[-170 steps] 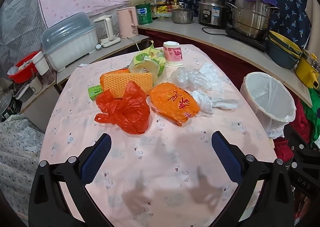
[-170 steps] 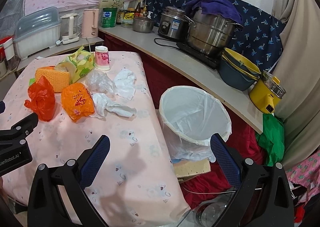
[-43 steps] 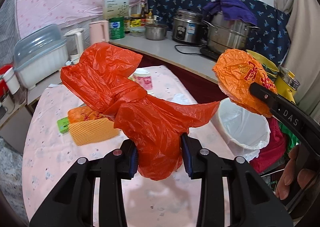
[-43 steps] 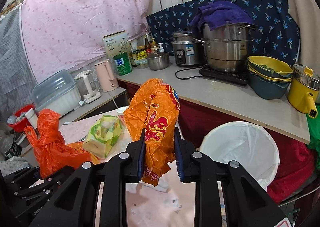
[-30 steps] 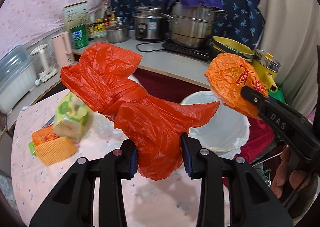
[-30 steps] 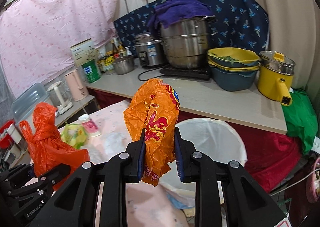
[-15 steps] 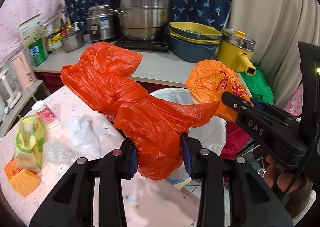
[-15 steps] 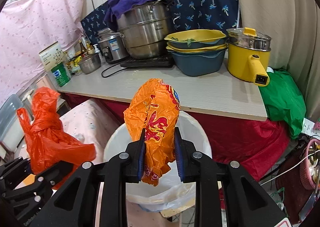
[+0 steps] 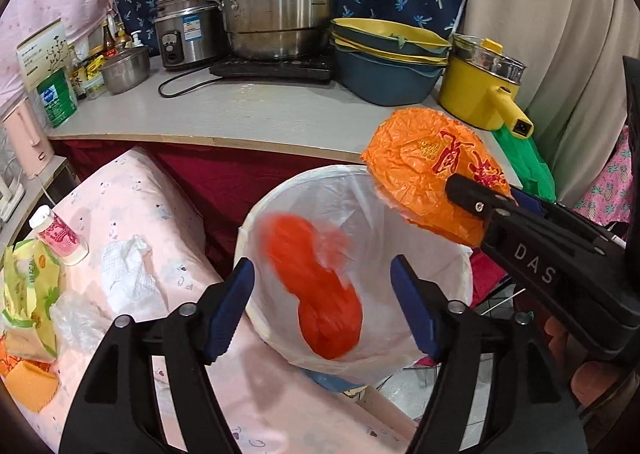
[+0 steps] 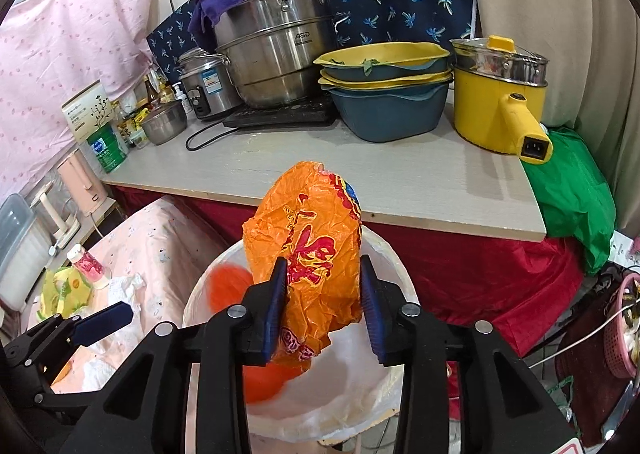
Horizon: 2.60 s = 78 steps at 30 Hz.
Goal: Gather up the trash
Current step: 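Open the left gripper to drop the red bag in the bin while the right releases the orange bag, then grasp the white tissue with the right gripper while the left grasps the orange foam mesh sleeve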
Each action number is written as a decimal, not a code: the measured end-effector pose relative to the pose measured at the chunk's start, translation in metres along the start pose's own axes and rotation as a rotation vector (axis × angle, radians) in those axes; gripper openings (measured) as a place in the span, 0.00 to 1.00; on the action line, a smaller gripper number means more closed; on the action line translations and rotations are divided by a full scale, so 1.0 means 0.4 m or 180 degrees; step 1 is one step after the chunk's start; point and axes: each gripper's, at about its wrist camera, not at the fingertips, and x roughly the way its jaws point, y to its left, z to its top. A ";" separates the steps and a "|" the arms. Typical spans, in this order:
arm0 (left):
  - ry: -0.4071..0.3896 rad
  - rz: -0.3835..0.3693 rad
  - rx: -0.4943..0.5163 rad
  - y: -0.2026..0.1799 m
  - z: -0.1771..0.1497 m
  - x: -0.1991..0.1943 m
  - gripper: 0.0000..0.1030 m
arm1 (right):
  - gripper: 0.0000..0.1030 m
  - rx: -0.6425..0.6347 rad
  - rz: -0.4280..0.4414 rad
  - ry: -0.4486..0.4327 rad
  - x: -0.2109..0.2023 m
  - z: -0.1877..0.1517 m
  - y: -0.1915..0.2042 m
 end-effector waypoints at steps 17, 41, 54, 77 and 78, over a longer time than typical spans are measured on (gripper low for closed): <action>-0.0183 0.0428 -0.0485 0.190 -0.052 -0.117 0.74 | 0.54 -0.0143 0.0161 -0.0132 -0.042 0.016 0.117; -0.0275 0.1171 -0.1450 0.547 -0.273 -0.363 0.86 | 0.62 -0.0666 0.0755 -0.0029 -0.156 -0.089 0.463; -0.0167 0.1438 -0.1834 0.683 -0.423 -0.421 0.86 | 0.64 -0.0929 0.0891 0.0366 -0.108 -0.238 0.610; 0.0098 0.1524 -0.2255 0.868 -0.548 -0.376 0.89 | 0.64 -0.1002 0.0603 0.0939 0.115 -0.385 0.680; 0.0117 0.1506 -0.2280 0.878 -0.552 -0.370 0.89 | 0.64 -0.1002 0.0605 0.0961 0.120 -0.390 0.682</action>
